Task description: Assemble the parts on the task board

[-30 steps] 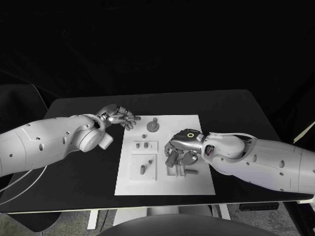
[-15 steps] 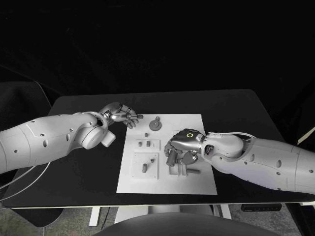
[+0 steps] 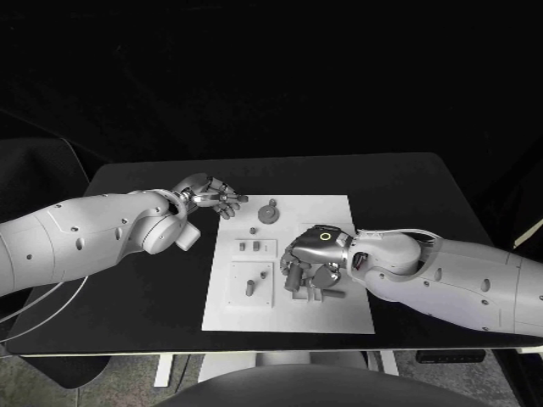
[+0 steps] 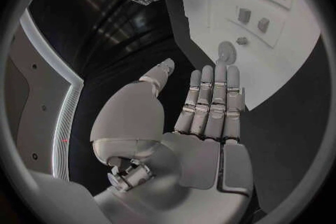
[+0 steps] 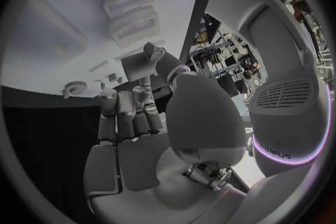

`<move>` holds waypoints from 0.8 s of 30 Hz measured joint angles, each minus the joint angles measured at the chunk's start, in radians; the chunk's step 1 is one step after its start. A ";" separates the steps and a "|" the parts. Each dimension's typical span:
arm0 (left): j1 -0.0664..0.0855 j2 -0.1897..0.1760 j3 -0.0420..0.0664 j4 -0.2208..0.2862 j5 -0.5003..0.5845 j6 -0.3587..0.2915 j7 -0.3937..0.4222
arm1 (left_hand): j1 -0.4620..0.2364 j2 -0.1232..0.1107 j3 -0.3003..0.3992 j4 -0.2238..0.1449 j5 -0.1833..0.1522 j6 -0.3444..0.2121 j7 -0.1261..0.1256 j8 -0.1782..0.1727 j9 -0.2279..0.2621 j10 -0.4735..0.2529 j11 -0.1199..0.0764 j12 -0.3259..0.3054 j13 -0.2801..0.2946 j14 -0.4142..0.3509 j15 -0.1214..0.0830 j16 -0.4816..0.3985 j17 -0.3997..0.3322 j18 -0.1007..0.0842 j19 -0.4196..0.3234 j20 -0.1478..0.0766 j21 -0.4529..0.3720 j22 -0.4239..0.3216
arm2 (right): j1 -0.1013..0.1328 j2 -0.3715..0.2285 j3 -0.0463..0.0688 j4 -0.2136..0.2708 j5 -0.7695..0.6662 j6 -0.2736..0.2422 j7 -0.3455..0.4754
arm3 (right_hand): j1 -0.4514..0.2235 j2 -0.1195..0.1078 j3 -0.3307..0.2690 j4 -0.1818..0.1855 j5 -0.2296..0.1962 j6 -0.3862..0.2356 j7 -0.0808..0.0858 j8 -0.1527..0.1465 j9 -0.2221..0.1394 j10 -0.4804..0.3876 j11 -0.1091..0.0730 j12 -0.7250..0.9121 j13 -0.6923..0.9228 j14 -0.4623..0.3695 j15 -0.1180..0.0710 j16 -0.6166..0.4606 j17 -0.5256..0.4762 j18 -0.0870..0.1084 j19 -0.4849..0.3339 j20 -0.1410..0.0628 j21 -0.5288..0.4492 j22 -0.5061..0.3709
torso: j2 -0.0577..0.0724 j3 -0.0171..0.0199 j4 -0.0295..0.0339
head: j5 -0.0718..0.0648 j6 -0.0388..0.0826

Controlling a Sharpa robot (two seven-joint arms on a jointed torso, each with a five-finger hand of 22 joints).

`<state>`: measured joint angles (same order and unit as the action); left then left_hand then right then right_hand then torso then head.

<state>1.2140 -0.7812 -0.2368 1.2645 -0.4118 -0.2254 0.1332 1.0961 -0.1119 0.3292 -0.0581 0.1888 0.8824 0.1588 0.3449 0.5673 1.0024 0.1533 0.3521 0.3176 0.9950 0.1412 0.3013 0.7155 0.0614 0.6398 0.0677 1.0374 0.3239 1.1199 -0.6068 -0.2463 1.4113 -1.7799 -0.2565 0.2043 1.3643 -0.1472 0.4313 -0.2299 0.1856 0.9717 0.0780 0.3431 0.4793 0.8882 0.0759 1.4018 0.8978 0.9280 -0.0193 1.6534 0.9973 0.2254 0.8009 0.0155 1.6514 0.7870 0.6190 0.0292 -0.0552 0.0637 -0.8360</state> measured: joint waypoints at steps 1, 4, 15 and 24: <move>0.000 0.000 0.000 0.000 0.000 0.000 0.000 | 0.000 0.000 0.000 0.000 0.000 0.000 0.000 0.000 0.000 0.000 0.000 0.000 0.000 0.000 0.000 0.000 0.000 0.000 0.000 0.000 0.000 0.000 | 0.000 0.000 0.000 -0.002 -0.001 0.004 0.000 | 0.000 0.000 0.012 0.011 0.000 -0.005 -0.005 -0.004 0.000 -0.010 0.002 0.000 0.000 -0.010 0.003 0.000 0.000 0.000 -0.009 0.001 0.000 -0.002 | 0.000 -0.0002 0.0000 | 0.000 0.000; 0.000 -0.001 0.000 0.000 0.000 0.000 0.000 | -0.004 0.004 0.000 0.000 0.000 0.000 0.000 0.000 0.000 0.000 0.000 0.000 0.000 0.000 0.000 0.000 0.000 0.000 0.000 0.000 0.000 0.000 | 0.000 0.000 0.000 -0.008 -0.004 0.015 0.000 | 0.000 0.000 0.028 0.028 -0.001 -0.016 -0.015 -0.008 -0.006 -0.034 0.010 -0.005 0.000 -0.035 0.014 -0.005 0.000 -0.001 -0.029 0.004 0.002 -0.006 | 0.000 -0.0002 0.0001 | 0.000 0.000; 0.003 -0.002 0.000 0.003 -0.001 0.000 -0.002 | -0.004 0.004 0.000 0.000 0.000 0.000 0.000 0.000 0.000 0.000 0.000 0.000 0.000 0.000 0.000 0.000 0.000 0.000 0.000 0.000 0.000 0.000 | 0.000 0.009 0.000 -0.030 -0.024 0.055 -0.006 | 0.008 -0.008 0.085 0.085 0.001 -0.040 -0.027 -0.019 -0.013 -0.097 0.026 -0.023 -0.011 -0.094 0.034 -0.018 -0.002 -0.011 -0.076 0.012 0.006 -0.017 | 0.002 -0.0009 0.0006 | 0.002 -0.003; 0.005 -0.002 0.000 0.003 -0.003 0.000 -0.002 | -0.004 0.004 0.000 0.000 0.000 0.000 0.000 0.000 0.000 0.000 0.000 0.000 0.000 0.000 0.000 0.000 0.000 0.000 0.000 0.000 0.000 0.001 | 0.000 0.012 0.000 -0.038 -0.040 0.082 -0.012 | 0.011 -0.012 0.091 0.090 0.004 -0.048 -0.030 -0.025 -0.013 -0.122 0.030 -0.031 -0.017 -0.122 0.040 -0.022 -0.002 -0.017 -0.093 0.013 0.002 -0.022 | 0.002 -0.0009 0.0007 | 0.002 -0.007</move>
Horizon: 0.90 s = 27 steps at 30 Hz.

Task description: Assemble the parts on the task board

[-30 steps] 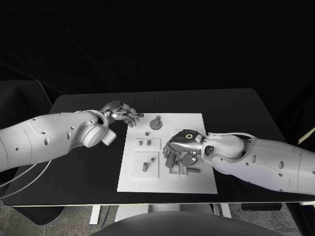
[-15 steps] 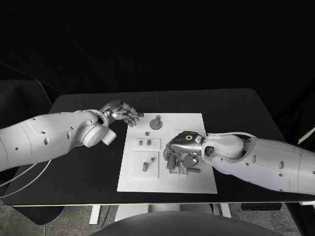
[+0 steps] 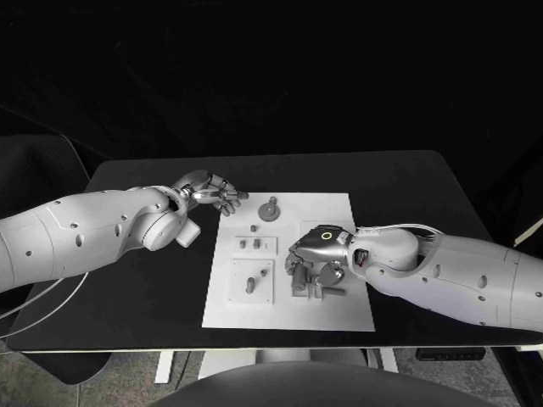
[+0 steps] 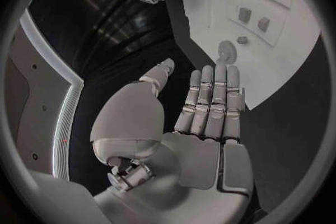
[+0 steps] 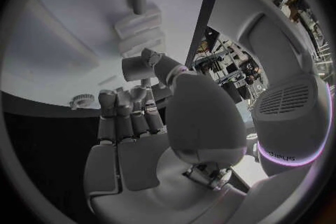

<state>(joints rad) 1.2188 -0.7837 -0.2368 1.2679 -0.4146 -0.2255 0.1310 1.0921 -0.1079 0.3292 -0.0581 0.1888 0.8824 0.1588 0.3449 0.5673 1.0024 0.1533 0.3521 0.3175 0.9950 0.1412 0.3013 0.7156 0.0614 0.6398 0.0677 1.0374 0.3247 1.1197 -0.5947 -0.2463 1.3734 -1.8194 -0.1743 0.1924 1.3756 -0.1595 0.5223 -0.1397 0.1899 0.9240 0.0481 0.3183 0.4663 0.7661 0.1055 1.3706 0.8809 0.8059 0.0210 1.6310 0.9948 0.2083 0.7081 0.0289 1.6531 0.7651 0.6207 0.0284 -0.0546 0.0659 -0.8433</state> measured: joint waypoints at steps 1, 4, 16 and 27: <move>0.000 0.000 0.000 0.000 0.000 0.000 0.000 | 0.000 0.000 0.000 0.000 0.000 0.000 0.000 0.000 0.000 0.000 0.000 0.000 0.000 0.000 0.000 0.000 0.000 0.000 0.000 0.000 0.000 0.000 | 0.000 0.000 0.000 -0.002 -0.001 0.003 0.000 | 0.000 0.000 0.002 -0.001 0.000 0.000 0.000 0.000 0.000 -0.002 0.001 -0.002 0.000 -0.001 0.000 -0.002 0.000 0.000 -0.002 0.000 -0.003 0.000 | 0.000 0.0000 0.0000 | 0.000 0.000; 0.000 0.000 0.000 0.000 0.000 0.000 0.000 | 0.000 0.000 0.000 0.000 0.000 0.000 0.000 0.000 0.000 0.000 0.000 0.000 0.000 0.000 0.000 0.000 0.000 0.000 0.000 0.000 0.000 0.000 | 0.000 0.000 0.000 -0.004 -0.005 0.009 -0.002 | 0.000 0.000 0.003 -0.003 0.000 -0.002 -0.002 0.000 0.000 -0.002 0.001 -0.004 0.000 -0.001 0.001 -0.002 0.000 -0.001 -0.002 0.000 -0.004 0.000 | 0.000 0.0000 0.0000 | 0.000 -0.002; 0.000 0.000 0.000 -0.001 -0.001 0.000 -0.001 | 0.000 0.000 0.000 0.000 0.000 0.000 0.000 0.000 0.000 0.000 0.000 0.000 0.000 0.000 0.000 0.000 -0.001 0.000 0.000 0.000 0.000 0.000 | -0.001 0.000 0.000 0.004 -0.021 0.037 -0.012 | 0.000 0.000 0.003 -0.002 0.000 -0.006 -0.001 -0.002 0.000 -0.017 0.004 -0.008 -0.004 -0.021 0.006 -0.003 0.000 -0.008 -0.013 0.003 -0.012 -0.005 | -0.001 0.0007 -0.0005 | 0.000 -0.007; 0.000 0.000 0.000 -0.001 -0.002 0.000 -0.002 | 0.000 0.000 0.000 0.000 0.000 0.000 0.000 0.000 0.000 0.000 0.000 0.000 0.000 0.000 0.000 0.000 -0.001 0.000 -0.004 -0.004 0.000 0.000 | -0.004 0.002 0.000 -0.001 -0.031 0.051 -0.021 | -0.006 -0.002 0.001 -0.003 0.000 -0.047 -0.015 0.001 -0.007 -0.060 0.013 -0.008 -0.006 -0.063 0.019 -0.003 0.001 -0.015 -0.042 0.007 -0.027 -0.012 | -0.001 0.0011 -0.0006 | 0.001 -0.008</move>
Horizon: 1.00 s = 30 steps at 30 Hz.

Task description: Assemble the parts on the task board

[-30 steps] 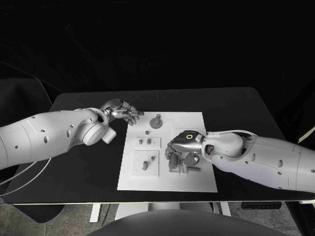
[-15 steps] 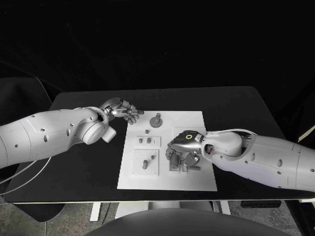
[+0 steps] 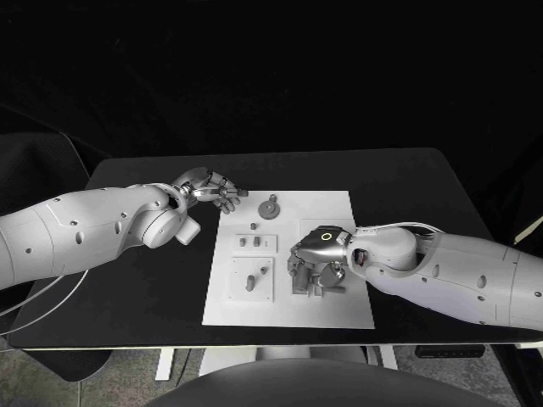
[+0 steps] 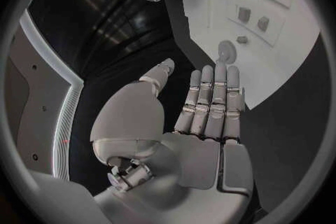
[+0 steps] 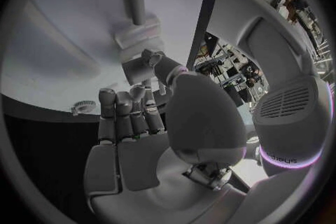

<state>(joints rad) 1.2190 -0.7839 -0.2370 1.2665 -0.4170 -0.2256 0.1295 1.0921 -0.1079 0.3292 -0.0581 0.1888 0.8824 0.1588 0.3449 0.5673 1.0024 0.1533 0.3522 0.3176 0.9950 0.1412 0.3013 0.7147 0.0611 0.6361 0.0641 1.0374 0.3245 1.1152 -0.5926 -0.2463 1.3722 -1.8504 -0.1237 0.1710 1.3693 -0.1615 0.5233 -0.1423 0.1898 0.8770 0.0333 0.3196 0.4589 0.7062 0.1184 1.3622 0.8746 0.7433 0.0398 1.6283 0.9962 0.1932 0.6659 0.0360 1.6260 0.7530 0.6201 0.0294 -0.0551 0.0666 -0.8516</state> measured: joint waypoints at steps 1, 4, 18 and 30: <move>0.000 0.000 0.000 0.000 0.000 0.000 0.000 | 0.000 0.000 0.000 0.000 0.000 0.000 0.000 0.000 0.000 0.000 0.000 0.000 0.000 0.000 0.000 0.000 0.000 0.000 0.000 0.000 0.000 0.000 | 0.000 0.001 0.000 -0.002 -0.001 0.001 -0.001 | -0.005 0.005 -0.009 0.002 0.000 -0.029 -0.003 -0.011 -0.003 -0.014 0.002 0.000 0.000 -0.016 0.003 0.000 0.002 0.000 -0.008 0.002 -0.005 -0.003 | 0.000 -0.0001 0.0000 | 0.000 0.000; 0.000 0.001 0.000 -0.001 0.000 0.000 0.000 | 0.000 0.000 0.000 0.000 0.000 0.000 0.000 0.000 0.000 0.000 0.000 0.000 0.000 0.000 0.000 0.000 0.000 0.000 0.000 0.000 0.000 0.000 | -0.001 0.004 0.000 -0.006 -0.003 0.003 -0.003 | -0.013 0.009 -0.011 0.002 0.000 -0.054 -0.003 -0.021 -0.010 -0.022 0.005 0.000 0.000 -0.022 0.006 0.000 0.004 -0.001 -0.010 0.000 -0.005 -0.003 | 0.000 -0.0002 0.0000 | 0.000 -0.001; 0.003 0.000 0.000 -0.001 -0.002 0.000 -0.001 | 0.000 0.000 0.000 0.000 0.000 0.000 0.000 0.000 0.000 0.000 0.000 0.000 0.000 0.000 0.000 0.000 0.000 0.000 0.000 0.000 0.000 0.001 | -0.003 0.002 0.001 0.004 -0.006 0.011 -0.012 | -0.010 0.002 -0.014 0.004 0.001 -0.114 -0.017 -0.027 -0.022 -0.047 0.008 0.001 -0.003 -0.043 0.012 0.006 0.005 -0.016 -0.021 0.003 -0.010 -0.008 | 0.001 -0.0004 0.0001 | 0.002 -0.007; 0.003 0.000 0.000 -0.001 -0.002 0.000 -0.002 | 0.000 0.000 0.000 0.000 0.000 0.000 0.000 0.000 0.000 0.000 0.000 0.000 0.000 0.000 0.000 0.000 0.000 0.000 0.000 0.000 0.000 0.001 | -0.004 -0.010 0.000 0.017 -0.009 0.011 -0.019 | -0.006 -0.002 -0.014 0.004 0.001 -0.155 -0.037 -0.027 -0.031 -0.067 0.010 0.001 -0.004 -0.059 0.017 0.010 0.006 -0.016 -0.028 0.003 -0.019 -0.011 | 0.000 0.0000 0.0000 | 0.002 -0.007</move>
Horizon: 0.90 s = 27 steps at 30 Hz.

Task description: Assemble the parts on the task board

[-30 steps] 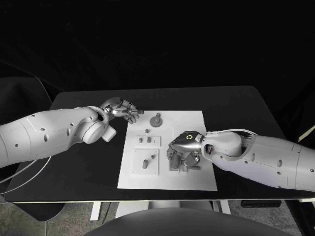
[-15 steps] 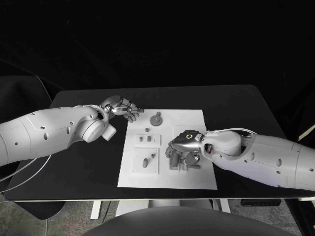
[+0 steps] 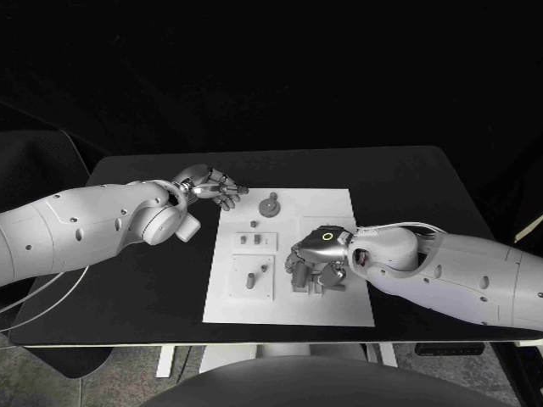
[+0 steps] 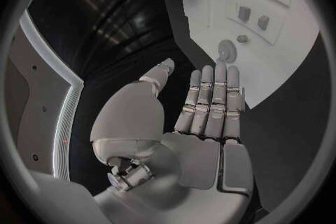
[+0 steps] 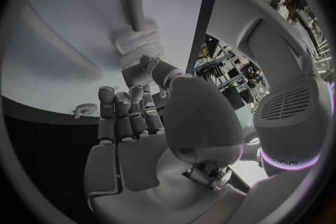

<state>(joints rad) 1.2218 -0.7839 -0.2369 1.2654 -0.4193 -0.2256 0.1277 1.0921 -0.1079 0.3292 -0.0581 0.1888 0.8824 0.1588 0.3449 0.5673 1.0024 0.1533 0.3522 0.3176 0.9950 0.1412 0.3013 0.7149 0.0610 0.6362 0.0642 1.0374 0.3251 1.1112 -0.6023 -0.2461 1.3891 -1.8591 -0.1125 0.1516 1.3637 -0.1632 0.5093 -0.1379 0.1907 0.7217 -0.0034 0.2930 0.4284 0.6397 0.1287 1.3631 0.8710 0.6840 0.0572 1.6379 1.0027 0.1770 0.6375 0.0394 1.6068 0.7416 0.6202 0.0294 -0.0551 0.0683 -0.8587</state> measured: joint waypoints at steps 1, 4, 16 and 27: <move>0.000 0.000 0.000 0.000 0.000 0.000 0.000 | 0.000 0.000 0.000 0.000 0.000 0.000 0.000 0.000 0.000 0.000 0.000 0.000 0.000 0.000 0.000 0.000 0.000 0.000 0.000 0.000 0.000 0.000 | 0.000 -0.001 0.000 0.001 -0.001 0.000 -0.001 | 0.000 0.000 0.000 0.000 0.000 0.000 0.000 0.000 0.000 0.000 0.000 0.000 0.000 0.000 0.000 0.000 0.000 0.000 0.000 0.000 0.000 0.000 | 0.000 0.0000 0.0000 | 0.000 0.000; 0.000 0.000 0.000 0.000 0.000 0.000 0.000 | 0.000 0.000 0.000 0.000 0.000 0.000 0.000 0.000 0.000 0.000 0.000 0.000 0.000 0.000 0.000 0.000 0.000 0.000 0.000 0.000 0.000 0.000 | 0.000 -0.002 0.000 0.005 -0.002 0.000 -0.002 | 0.000 0.000 0.000 0.000 0.000 -0.003 -0.003 0.000 0.000 0.000 0.000 0.000 0.000 0.000 0.000 0.000 0.000 0.000 0.000 0.000 0.000 -0.001 | 0.000 0.0000 0.0000 | 0.000 0.000; 0.000 0.001 0.000 -0.002 -0.001 0.000 0.000 | 0.000 0.000 0.000 0.000 0.000 0.000 0.000 0.000 0.000 0.000 0.000 -0.004 0.000 0.000 0.000 0.000 0.000 0.000 0.000 0.000 0.000 0.000 | 0.000 -0.010 0.000 0.014 -0.009 -0.001 -0.004 | 0.013 0.009 0.016 -0.001 0.000 0.035 0.019 0.035 0.012 -0.007 0.000 0.011 0.000 -0.016 0.002 0.010 0.002 -0.001 -0.007 0.000 0.000 -0.002 | 0.000 0.0001 -0.0004 | -0.001 -0.002; 0.000 0.001 0.000 -0.002 -0.001 0.000 -0.001 | 0.000 0.000 0.000 0.000 0.000 0.000 0.000 0.000 0.000 0.000 0.000 -0.004 0.000 0.000 0.000 0.000 0.000 0.000 0.000 0.000 0.000 0.000 | 0.000 0.003 0.001 -0.002 -0.012 -0.004 0.006 | 0.054 0.028 0.098 0.000 -0.001 0.127 0.033 0.088 0.036 -0.018 -0.004 0.030 -0.003 -0.016 0.002 0.014 0.002 -0.001 -0.007 0.000 0.004 -0.003 | 0.001 -0.0003 0.0005 | -0.002 -0.001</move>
<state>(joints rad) 1.2219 -0.7826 -0.2369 1.2631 -0.4201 -0.2260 0.1266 1.0921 -0.1079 0.3292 -0.0581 0.1888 0.8824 0.1588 0.3449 0.5673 1.0024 0.1533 0.3484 0.3176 0.9950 0.1412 0.3013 0.7149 0.0610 0.6363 0.0642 1.0374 0.3252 1.1115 -0.5988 -0.2449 1.3869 -1.8715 -0.1169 0.1572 1.4173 -0.1350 0.6069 -0.1376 0.1896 0.8482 0.0293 0.3808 0.4641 0.6218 0.1250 1.3932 0.8679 0.6675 0.0594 1.6517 1.0043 0.1764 0.6305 0.0393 1.6109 0.7384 0.6213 0.0291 -0.0546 0.0663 -0.8598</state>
